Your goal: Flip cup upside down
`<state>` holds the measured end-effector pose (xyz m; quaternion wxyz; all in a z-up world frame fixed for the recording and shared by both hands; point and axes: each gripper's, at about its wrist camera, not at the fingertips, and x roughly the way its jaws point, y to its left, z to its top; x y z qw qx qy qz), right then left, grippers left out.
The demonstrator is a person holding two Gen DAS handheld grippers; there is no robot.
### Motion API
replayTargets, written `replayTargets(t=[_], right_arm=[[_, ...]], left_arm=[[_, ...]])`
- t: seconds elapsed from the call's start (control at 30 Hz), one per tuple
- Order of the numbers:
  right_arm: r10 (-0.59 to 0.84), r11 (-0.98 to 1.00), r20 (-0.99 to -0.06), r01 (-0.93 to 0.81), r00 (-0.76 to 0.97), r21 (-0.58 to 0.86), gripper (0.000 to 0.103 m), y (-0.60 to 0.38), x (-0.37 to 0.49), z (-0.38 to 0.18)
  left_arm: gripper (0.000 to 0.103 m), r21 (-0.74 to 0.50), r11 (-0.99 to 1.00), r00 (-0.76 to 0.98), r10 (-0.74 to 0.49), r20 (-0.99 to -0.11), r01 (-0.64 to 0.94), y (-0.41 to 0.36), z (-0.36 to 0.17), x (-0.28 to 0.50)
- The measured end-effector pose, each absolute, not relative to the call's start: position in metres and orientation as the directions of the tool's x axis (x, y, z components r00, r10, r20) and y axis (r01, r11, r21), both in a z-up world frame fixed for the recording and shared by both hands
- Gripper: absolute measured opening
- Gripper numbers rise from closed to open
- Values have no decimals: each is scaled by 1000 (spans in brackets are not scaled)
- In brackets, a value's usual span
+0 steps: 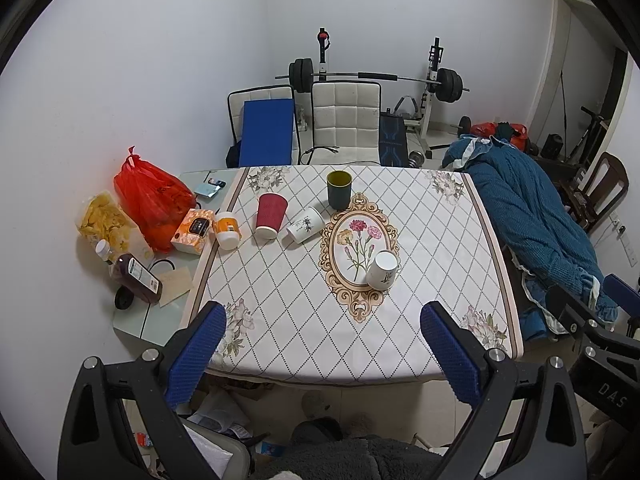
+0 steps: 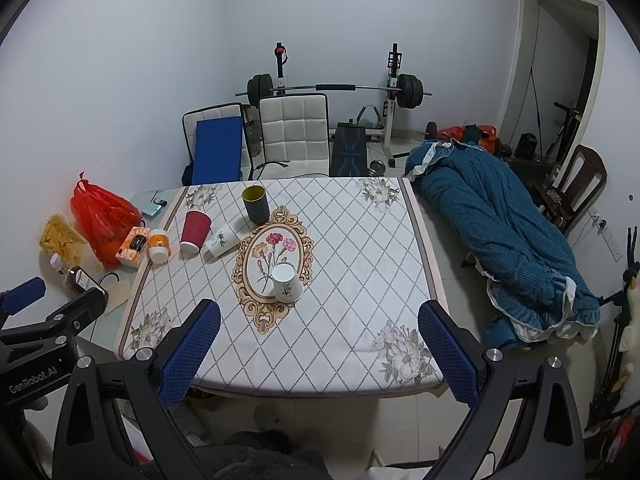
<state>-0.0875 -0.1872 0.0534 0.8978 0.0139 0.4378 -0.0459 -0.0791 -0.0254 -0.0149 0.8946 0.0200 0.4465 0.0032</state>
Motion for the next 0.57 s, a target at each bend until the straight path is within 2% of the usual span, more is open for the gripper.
replayTargets(t=[0.57], right_arm=[[-59, 997, -781, 78, 622, -13, 101, -189, -91, 57]], left_arm=[[100, 40, 999, 604, 21, -797, 18, -24, -15, -82]])
